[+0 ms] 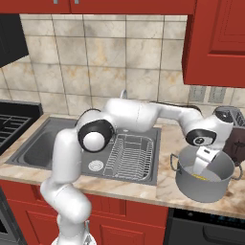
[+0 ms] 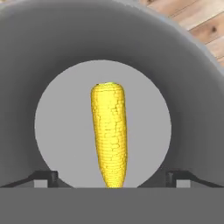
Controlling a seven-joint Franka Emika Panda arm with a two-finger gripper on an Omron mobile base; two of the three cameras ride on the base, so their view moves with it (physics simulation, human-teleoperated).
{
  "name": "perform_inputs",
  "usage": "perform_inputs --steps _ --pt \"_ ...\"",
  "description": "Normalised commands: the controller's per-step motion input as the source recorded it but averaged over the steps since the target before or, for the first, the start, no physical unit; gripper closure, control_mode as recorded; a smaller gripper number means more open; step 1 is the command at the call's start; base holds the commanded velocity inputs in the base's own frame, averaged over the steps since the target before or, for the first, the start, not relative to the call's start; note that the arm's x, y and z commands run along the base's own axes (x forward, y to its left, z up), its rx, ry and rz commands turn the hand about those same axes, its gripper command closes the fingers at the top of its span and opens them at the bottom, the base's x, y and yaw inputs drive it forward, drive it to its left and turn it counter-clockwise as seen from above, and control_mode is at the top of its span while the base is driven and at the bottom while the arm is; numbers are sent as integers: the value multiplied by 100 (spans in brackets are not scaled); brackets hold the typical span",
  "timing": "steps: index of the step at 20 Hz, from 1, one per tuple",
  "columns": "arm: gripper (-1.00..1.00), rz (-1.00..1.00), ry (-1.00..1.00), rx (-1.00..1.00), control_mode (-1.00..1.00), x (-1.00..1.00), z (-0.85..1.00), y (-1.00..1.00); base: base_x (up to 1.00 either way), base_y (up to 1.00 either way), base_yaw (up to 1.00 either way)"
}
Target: Dump the corn from the pot into the sink. Then turn on the water and wash the corn. Then turn off the water and put the corn back in the pot.
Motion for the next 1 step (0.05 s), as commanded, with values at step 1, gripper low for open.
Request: perform_inputs --steps 1 --pt "-100 0 -13 0 -100 -41 32 0 0 0 0"
